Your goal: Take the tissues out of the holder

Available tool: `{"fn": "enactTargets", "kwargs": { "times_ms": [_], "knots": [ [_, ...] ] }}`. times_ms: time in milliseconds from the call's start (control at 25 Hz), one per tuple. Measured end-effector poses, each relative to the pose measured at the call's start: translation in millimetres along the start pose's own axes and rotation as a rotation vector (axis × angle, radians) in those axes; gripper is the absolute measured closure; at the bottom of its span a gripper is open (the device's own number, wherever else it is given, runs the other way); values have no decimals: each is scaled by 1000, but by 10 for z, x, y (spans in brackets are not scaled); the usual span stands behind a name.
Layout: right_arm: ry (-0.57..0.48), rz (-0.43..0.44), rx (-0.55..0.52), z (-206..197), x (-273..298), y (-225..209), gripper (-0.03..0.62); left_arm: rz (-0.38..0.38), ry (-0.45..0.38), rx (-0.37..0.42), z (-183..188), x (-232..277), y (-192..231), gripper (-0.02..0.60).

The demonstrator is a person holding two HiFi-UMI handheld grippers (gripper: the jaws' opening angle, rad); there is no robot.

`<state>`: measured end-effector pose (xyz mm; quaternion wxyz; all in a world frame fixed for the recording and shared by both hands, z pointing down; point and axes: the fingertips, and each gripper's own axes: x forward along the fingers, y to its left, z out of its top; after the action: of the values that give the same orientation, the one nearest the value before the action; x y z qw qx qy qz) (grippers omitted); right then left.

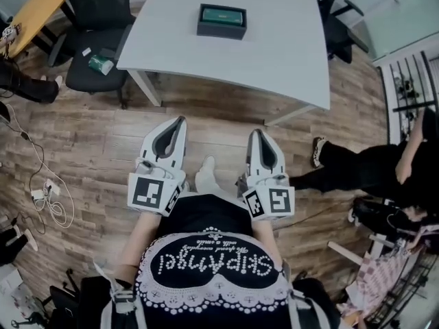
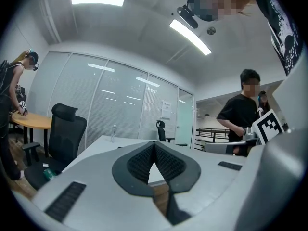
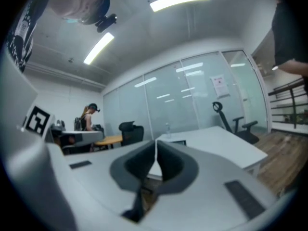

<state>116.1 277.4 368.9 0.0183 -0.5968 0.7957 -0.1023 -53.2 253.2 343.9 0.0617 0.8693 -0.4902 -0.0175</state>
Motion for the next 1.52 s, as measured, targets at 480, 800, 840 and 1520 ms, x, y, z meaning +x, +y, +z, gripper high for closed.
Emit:
{"fn": "enactTargets", "kwargs": {
  "times_ms": [480,800,840,1520],
  "knots": [
    [27,62,14,97,570,-621,560,71,-11,6,64,773,-37,559],
    [58,40,48,53,840,-791,560,70,6,20,79,1086,121,558],
    [61,37,51,51,897,-812,560,69,10,18,72,1143,153,559],
    [39,-23,59,303,2482,-831,560,-4,45,4,147,2333,1313,559]
  ]
}}
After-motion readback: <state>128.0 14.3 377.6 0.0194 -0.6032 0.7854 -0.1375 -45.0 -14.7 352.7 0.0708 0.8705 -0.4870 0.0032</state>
